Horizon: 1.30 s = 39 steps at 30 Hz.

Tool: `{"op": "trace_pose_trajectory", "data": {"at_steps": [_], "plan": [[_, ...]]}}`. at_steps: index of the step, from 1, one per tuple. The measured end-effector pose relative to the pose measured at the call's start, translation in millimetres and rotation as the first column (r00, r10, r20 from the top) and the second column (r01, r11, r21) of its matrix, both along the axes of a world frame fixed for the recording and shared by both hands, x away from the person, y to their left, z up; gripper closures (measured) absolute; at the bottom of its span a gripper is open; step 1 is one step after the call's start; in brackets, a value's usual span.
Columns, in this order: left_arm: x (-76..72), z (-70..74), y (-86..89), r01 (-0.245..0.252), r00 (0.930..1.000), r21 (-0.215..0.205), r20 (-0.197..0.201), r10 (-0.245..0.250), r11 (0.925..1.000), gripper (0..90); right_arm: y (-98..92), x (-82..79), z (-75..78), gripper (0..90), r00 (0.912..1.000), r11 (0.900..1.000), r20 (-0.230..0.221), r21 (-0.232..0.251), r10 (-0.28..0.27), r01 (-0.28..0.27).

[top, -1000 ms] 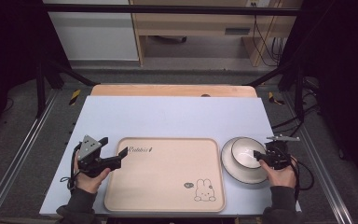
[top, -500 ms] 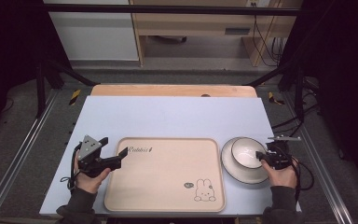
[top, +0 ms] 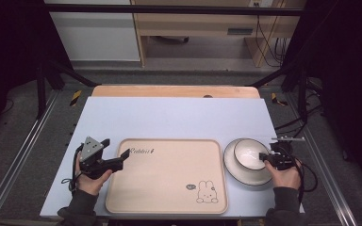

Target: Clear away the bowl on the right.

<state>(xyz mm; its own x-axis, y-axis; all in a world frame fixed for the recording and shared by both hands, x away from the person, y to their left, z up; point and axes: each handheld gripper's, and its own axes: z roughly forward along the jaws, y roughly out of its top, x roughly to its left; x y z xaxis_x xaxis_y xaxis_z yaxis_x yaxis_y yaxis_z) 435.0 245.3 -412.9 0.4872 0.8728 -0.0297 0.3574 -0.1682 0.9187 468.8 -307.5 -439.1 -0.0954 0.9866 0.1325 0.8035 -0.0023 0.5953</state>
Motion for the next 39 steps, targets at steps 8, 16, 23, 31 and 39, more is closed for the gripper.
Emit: {"op": "trace_pose_trajectory", "data": {"at_steps": [8, 16, 23, 31, 39], "plan": [[0.0, -0.1, -0.3, 0.001, 1.0, 0.001, 0.0, -0.001, 1.0, 15.2, -3.1, 0.6, -0.4, 80.5, 1.0, 1.0, -0.002, 0.021, -0.001, 0.001], [0.0, -0.1, -0.2, 0.0, 1.0, 0.001, 0.0, 0.0, 1.0, 15.2, -4.2, 0.9, -0.1, 81.9, 0.9999, 0.999, 0.001, 0.035, -0.014, 0.014], [0.1, 0.0, 0.0, 0.0, 1.0, 0.001, 0.0, 0.0, 1.0, 15.3, -3.6, 0.6, 0.9, 82.7, 0.9998, 0.999, 0.01, 0.039, -0.02, 0.019], [0.0, 0.5, 0.7, -0.002, 1.0, -0.002, 0.002, 0.002, 1.0, 15.4, -0.8, -0.2, 2.8, 83.0, 0.9994, 0.999, 0.019, 0.039, -0.027, 0.026], [0.1, 0.5, 0.8, -0.003, 1.0, -0.001, 0.001, 0.003, 1.0, 15.5, 3.2, -1.5, 6.4, 82.9, 0.9992, 1.0, 0.035, 0.017, -0.021, 0.021]]}}
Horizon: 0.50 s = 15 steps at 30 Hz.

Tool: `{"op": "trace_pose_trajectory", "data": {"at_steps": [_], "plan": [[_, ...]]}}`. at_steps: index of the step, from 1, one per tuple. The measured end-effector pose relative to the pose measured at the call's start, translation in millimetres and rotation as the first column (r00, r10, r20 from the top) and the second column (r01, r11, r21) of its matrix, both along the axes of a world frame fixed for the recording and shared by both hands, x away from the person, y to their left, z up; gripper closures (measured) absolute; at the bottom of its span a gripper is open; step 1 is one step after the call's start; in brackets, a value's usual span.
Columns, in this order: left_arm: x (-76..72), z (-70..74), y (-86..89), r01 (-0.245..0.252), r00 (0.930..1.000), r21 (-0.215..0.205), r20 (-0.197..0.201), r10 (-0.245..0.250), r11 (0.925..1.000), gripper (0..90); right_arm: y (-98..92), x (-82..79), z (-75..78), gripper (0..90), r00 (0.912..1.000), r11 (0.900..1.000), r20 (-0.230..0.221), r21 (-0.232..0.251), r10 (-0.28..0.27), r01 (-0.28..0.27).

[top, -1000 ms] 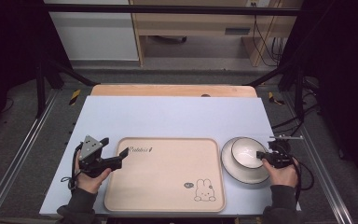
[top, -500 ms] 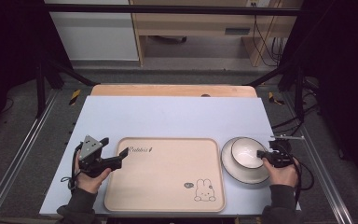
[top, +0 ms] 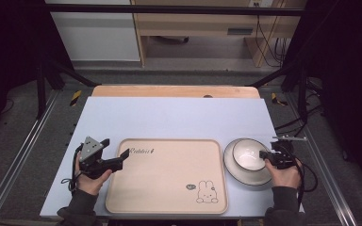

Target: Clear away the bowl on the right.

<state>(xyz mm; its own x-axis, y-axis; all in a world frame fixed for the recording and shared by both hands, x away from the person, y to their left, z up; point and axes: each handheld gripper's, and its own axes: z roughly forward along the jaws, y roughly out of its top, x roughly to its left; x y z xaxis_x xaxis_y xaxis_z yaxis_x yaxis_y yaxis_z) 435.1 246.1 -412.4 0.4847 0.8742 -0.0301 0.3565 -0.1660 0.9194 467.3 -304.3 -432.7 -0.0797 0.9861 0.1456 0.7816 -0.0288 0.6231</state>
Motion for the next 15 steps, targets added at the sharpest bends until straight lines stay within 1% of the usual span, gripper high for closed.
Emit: {"op": "trace_pose_trajectory", "data": {"at_steps": [1, 5, 6, 9, 15], "plan": [[0.0, 0.0, 0.0, 0.0, 1.0, -0.001, 0.0, 0.0, 1.0, 15.5, -0.2, -0.3, 0.2, 82.9, 0.9999, 1.0, 0.006, -0.013, 0.009, -0.009], [0.1, 0.0, 0.2, -0.001, 1.0, -0.001, 0.0, 0.001, 1.0, 15.5, 3.3, -1.5, 3.5, 82.7, 0.9998, 1.0, 0.014, -0.018, 0.013, -0.012], [0.1, 0.1, 0.3, -0.001, 1.0, -0.001, 0.0, 0.001, 1.0, 15.5, 3.5, -1.7, 3.7, 82.6, 0.9996, 0.999, 0.02, -0.026, 0.019, -0.018], [0.0, 0.2, 0.5, -0.002, 1.0, -0.001, 0.0, 0.002, 1.0, 15.6, 6.2, -2.5, 5.9, 82.4, 0.9996, 1.0, 0.025, -0.021, 0.015, -0.014], [-0.1, 0.5, 0.8, -0.003, 1.0, -0.003, 0.0, 0.003, 1.0, 15.7, 7.8, -3.2, 7.4, 82.3, 0.9992, 0.999, 0.031, -0.035, 0.025, -0.024]]}}
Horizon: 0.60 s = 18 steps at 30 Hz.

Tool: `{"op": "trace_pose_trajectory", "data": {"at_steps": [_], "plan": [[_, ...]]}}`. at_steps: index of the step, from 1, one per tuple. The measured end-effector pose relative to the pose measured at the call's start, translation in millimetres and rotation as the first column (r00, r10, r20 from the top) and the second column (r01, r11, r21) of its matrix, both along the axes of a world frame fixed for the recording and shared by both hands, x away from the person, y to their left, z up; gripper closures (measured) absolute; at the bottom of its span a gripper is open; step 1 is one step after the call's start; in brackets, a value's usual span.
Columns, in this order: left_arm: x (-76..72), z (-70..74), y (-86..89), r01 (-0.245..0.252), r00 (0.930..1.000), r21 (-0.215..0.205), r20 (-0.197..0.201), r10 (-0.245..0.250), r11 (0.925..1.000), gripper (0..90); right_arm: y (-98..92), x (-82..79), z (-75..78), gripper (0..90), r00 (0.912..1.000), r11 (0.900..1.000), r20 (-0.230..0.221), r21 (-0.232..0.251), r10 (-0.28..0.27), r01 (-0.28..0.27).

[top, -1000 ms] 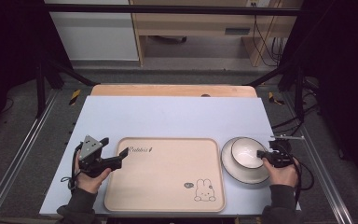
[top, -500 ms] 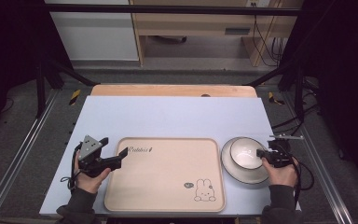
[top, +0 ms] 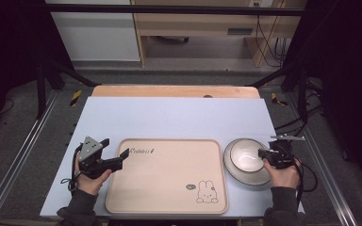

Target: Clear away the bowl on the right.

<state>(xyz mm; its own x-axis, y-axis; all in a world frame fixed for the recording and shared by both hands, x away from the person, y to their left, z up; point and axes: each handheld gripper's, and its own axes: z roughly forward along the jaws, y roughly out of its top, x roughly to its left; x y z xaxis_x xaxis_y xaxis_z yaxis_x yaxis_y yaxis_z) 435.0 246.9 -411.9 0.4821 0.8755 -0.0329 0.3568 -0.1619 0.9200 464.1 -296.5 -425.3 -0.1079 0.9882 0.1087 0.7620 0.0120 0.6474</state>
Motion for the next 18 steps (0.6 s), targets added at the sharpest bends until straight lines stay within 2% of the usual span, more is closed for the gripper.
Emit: {"op": "trace_pose_trajectory", "data": {"at_steps": [14, 18], "plan": [[-0.1, 0.2, 0.1, 0.0, 1.0, -0.001, 0.0, 0.0, 1.0, 15.7, -1.7, -2.1, 3.2, 82.2, 0.9999, 1.0, 0.009, -0.009, -0.01, 0.01], [0.0, 0.2, 0.1, 0.0, 1.0, -0.001, 0.0, 0.0, 1.0, 15.8, -2.1, -3.0, 5.1, 82.2, 0.9998, 1.0, 0.013, 0.009, -0.012, 0.012]]}}
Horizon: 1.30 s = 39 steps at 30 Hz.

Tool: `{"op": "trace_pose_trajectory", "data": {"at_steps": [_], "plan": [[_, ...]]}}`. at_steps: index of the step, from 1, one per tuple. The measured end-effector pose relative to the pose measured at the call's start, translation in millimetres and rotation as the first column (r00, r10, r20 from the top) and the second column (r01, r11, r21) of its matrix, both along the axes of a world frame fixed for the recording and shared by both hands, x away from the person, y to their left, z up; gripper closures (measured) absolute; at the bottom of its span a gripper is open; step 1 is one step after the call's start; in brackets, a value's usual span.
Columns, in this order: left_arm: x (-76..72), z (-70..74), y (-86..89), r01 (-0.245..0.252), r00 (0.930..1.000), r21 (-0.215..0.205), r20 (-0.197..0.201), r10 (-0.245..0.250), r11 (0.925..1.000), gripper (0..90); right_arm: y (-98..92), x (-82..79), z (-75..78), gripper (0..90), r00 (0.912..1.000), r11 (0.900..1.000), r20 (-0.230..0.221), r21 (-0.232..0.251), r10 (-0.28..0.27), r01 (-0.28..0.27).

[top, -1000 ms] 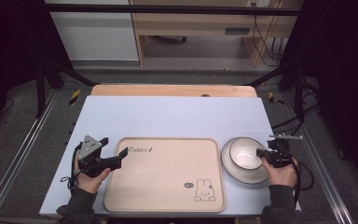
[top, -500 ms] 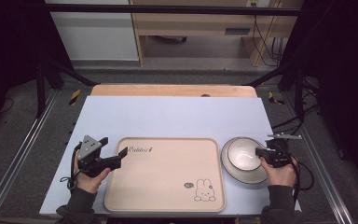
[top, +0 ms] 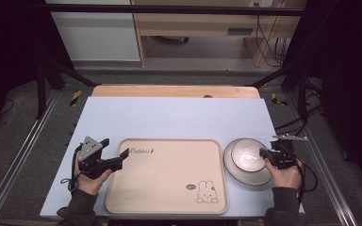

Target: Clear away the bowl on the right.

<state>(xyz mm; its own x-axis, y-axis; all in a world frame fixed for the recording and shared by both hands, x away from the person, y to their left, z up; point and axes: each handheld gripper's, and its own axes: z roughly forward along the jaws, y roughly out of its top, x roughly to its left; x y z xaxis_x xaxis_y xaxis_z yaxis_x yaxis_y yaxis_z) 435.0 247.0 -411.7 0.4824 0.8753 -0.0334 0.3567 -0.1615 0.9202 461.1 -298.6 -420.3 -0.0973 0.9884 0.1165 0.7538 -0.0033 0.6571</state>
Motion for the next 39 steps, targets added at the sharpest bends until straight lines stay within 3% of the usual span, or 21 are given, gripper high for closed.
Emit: {"op": "trace_pose_trajectory", "data": {"at_steps": [39], "plan": [[0.9, -0.4, -1.9, 0.008, 0.9999, 0.004, -0.009, -0.008, 1.0, 15.7, 9.2, -8.0, 16.2, 82.1, 0.9977, 0.999, 0.051, 0.022, 0.045, -0.046]]}}
